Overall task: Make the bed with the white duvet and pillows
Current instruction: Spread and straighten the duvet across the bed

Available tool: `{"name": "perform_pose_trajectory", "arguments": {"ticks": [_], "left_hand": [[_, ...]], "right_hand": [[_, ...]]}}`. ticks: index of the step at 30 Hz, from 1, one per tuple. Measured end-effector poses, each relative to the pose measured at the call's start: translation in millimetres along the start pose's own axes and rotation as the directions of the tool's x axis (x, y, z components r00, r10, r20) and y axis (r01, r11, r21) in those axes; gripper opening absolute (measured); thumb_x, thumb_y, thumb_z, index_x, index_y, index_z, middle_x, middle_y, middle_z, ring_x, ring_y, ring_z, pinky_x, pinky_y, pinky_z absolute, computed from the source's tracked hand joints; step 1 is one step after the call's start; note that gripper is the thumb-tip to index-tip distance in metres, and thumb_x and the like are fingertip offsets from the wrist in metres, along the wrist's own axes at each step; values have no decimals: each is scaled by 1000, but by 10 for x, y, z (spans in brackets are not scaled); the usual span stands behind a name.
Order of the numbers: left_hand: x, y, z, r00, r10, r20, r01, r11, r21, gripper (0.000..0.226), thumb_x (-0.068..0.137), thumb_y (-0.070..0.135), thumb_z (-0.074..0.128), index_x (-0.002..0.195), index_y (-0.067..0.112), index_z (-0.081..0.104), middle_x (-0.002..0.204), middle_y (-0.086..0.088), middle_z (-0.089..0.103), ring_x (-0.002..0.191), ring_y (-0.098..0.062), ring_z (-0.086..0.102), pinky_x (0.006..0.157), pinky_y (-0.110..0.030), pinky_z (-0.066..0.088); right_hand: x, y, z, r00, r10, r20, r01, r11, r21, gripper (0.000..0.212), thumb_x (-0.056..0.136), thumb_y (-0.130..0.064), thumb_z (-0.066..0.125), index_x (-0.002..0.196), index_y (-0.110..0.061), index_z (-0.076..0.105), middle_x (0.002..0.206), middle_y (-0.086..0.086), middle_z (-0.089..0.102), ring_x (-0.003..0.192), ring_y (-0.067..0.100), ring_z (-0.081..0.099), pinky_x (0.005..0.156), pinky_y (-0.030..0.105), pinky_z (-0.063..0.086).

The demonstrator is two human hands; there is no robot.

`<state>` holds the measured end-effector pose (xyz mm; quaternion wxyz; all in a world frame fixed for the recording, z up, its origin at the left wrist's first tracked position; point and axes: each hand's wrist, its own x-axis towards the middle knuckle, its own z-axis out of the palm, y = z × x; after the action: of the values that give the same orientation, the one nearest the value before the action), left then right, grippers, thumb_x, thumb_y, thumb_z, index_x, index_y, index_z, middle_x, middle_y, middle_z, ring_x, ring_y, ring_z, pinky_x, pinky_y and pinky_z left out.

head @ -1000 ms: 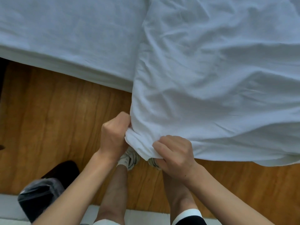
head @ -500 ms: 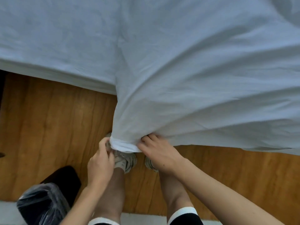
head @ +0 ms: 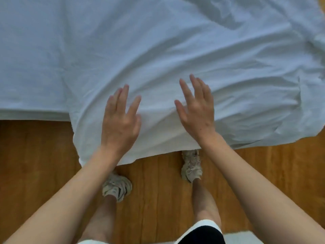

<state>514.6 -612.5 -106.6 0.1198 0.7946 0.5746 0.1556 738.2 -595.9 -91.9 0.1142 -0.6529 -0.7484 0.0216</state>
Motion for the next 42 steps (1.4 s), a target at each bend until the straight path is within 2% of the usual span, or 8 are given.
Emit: {"name": "perform_pose_trajectory", "arguments": {"ticks": [11,16,18,22,28,31,38,42], "left_hand": [[1456,1948,1312,968,-82,238,64,994,83,61,97,42,29,146,6,35,153,-27,23,141,-42,24,111,-58,20],[1655,3180,1916,935,48,352,-68,997,44,69,95,49,25,151,9,24,158,-22,12,147,-34,10,118,-50,6],[1740,3434,2040,919,81,386,-103,994,36,69,95,49,26,152,10,20,159,-21,8,148,-32,6,118,-48,3],[1858,3737,2180,876,231,425,-270,962,34,68,95,52,25,152,14,21,159,-20,10,148,-32,7,118,-49,3],[1957,3823,2163,827,375,418,-386,920,-63,62,97,52,26,151,21,25,160,-16,12,148,-30,9,119,-50,9],[2093,3585,2064,941,277,193,-274,961,-43,53,97,39,37,144,15,41,154,-20,28,144,-34,20,117,-49,12],[2216,2348,1771,997,-52,52,41,978,206,50,96,32,41,143,15,43,154,-19,28,142,-39,26,116,-51,12],[1938,1735,1567,980,-195,47,178,952,248,51,98,36,39,146,17,38,157,-14,25,144,-35,21,117,-48,8]], "right_hand": [[-707,3485,-245,613,743,268,-788,602,132,65,97,-62,25,148,-23,34,156,1,30,144,18,23,121,34,10],[-1647,5054,-575,-166,828,536,-959,-262,108,31,102,-35,41,130,-22,47,125,3,51,122,26,47,103,41,37],[-1957,5410,-785,-292,808,512,-945,-326,-24,34,98,-35,47,126,-17,50,122,4,52,118,31,51,103,46,41],[-2029,5650,-918,-150,940,307,-988,-129,-87,45,98,-29,50,137,-8,48,136,18,52,126,37,46,104,43,38],[-839,4845,-661,678,734,-38,-714,670,203,48,94,-28,49,136,-5,50,139,20,48,129,36,42,107,40,31],[-180,4127,-602,913,353,-203,-325,932,159,49,93,-29,52,137,-6,50,142,24,45,133,37,37,111,47,30],[196,3631,-63,990,131,44,-128,990,-66,55,92,-46,49,142,-23,48,151,15,38,140,33,34,113,51,20],[-299,4410,-12,584,791,181,-784,608,-126,62,98,-53,22,153,-25,23,160,8,20,146,28,18,117,48,7]]}}
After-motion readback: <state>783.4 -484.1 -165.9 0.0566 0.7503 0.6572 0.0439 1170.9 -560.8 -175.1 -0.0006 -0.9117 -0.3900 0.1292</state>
